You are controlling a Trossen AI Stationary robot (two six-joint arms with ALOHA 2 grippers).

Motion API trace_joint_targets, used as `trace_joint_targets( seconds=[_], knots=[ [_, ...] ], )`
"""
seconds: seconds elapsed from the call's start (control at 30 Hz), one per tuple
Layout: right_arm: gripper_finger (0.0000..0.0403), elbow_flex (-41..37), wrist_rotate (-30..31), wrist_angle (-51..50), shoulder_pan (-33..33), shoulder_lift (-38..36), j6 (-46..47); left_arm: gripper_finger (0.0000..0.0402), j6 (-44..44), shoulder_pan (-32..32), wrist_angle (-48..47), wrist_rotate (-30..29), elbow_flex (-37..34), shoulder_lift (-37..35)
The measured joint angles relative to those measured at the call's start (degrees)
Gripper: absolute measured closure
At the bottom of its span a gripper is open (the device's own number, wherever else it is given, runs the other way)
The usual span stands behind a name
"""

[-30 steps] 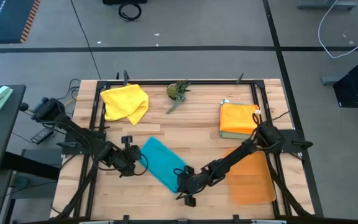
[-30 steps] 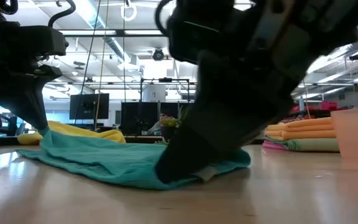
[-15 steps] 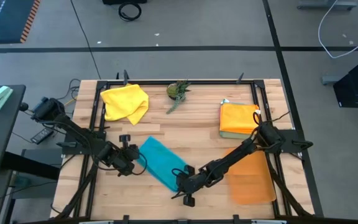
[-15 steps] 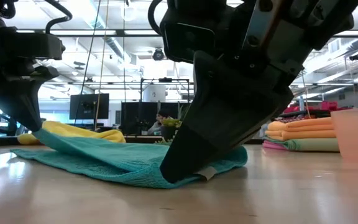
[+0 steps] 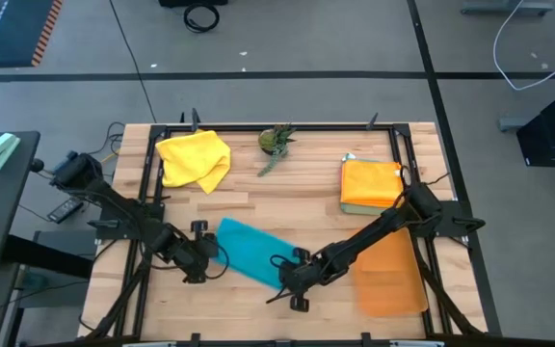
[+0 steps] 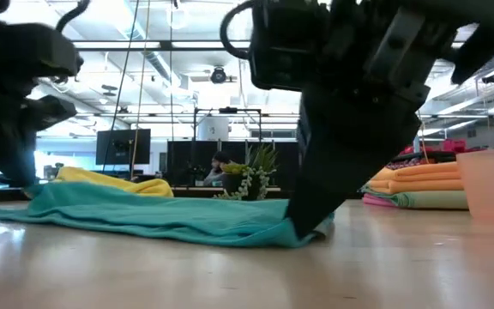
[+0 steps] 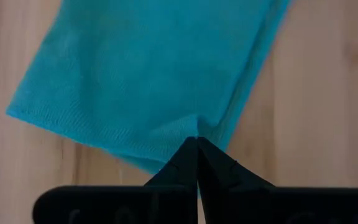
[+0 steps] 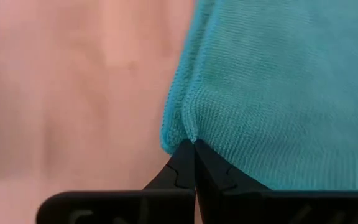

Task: Fold microfiber towels
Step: Fold the blue microfiber towel

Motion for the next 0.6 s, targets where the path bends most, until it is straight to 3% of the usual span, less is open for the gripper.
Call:
trace_joint_targets(
  seconds=[0.3, 0.6],
  knots=[
    [0.0400, -0.35, 3.76, -11.91, -1.86, -4.90, -1.73, 0.0398, -3.28, -1.14, -0.56, -1.32, 0.03, 6.66],
    [0.0400, -0.29, 4.01, -7.11, -1.40, -7.88, -1.83, 0.0397, -3.28, -2.03, 1.65, -2.08, 0.07, 7.88]
  ],
)
